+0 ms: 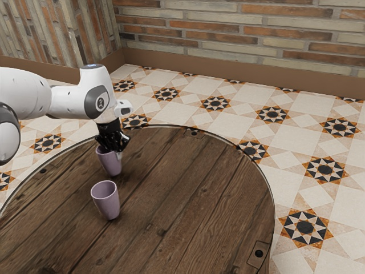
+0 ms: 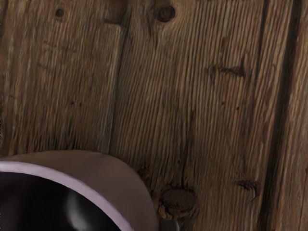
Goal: Place the left cup onto the right cup
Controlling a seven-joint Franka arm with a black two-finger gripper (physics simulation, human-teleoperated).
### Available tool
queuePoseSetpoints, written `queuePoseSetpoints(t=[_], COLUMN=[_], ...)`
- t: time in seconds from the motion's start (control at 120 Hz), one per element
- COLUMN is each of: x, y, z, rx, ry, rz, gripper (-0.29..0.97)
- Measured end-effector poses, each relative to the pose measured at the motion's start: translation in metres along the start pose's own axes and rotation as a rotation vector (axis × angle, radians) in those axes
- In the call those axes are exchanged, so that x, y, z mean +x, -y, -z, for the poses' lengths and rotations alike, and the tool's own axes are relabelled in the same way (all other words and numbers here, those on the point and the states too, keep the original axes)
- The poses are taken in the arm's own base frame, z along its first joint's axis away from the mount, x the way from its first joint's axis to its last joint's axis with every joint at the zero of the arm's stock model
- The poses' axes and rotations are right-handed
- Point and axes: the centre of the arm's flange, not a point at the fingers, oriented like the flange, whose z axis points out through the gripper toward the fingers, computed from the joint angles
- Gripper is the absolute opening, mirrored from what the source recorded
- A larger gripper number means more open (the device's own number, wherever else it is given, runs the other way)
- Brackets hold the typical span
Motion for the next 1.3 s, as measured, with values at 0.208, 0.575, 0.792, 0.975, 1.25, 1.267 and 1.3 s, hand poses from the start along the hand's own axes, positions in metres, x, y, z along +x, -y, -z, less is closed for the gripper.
queuePoseSetpoints(t=[0.208, 0.575, 0.792, 0.975, 1.25, 1.267, 1.3], x=[-0.002, -0.053, -0.098, -0.13, -0.166, -0.167, -0.17], y=[0.0, -0.057, -0.089, -0.112, -0.111, -0.108, -0.105], z=[0.027, 0.111, 0.13, 0.135, 0.137, 0.137, 0.137], rx=[0.011, 0.036, 0.08, 0.092, 0.093, 0.093, 0.093], ry=[-0.035, -0.034, -0.017, -0.011, -0.004, -0.003, -0.002], rz=[-0.004, -0.016, 0.002, 0.043, 0.167, 0.179, 0.199], gripper=[-0.1, -0.1, -0.1, -0.1, -0.1, -0.1, -0.1])
